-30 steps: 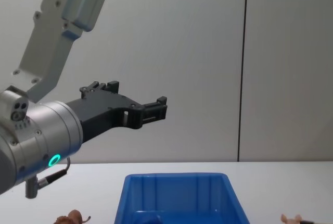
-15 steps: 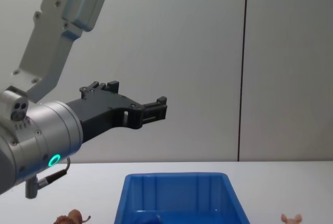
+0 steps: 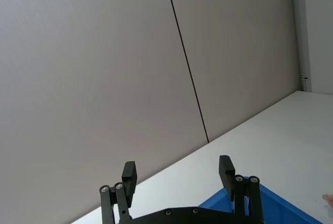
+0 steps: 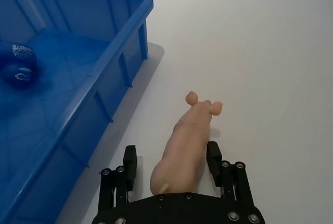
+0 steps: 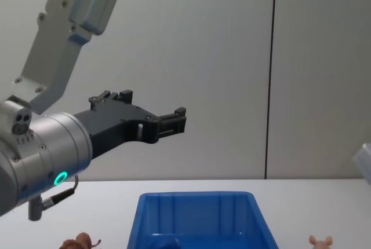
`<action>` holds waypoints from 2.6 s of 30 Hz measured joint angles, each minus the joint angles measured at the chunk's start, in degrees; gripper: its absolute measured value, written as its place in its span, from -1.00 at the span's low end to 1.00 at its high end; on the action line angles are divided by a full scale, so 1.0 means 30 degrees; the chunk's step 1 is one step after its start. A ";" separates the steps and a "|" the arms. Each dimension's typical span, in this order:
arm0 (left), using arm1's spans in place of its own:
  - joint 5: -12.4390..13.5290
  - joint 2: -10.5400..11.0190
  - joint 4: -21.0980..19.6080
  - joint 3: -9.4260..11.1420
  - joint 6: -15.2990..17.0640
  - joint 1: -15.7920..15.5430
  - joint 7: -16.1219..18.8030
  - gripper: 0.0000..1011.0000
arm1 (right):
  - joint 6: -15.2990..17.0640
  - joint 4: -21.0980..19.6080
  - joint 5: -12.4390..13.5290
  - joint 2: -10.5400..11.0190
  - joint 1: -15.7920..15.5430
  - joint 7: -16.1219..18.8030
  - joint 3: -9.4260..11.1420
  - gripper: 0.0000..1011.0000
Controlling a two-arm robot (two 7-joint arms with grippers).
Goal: Pick up the two dolls from the table and place them into the box.
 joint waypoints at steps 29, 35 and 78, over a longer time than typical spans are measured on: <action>0.0000 -0.0001 -0.0001 0.0000 0.0000 -0.0001 0.0000 0.98 | -0.0476 0.0624 -0.0166 -0.0348 0.0355 -0.0173 -0.0097 -0.28; 0.0000 0.0000 0.0000 0.0000 0.0001 0.0000 0.0000 0.98 | -0.1199 0.0278 -0.0115 -0.0249 0.0344 -0.0218 0.0052 -0.28; 0.0000 0.0000 -0.0001 0.0000 0.0001 0.0000 0.0000 0.98 | -0.1473 -0.1528 -0.0425 -0.0141 0.3145 0.9168 -0.0177 0.17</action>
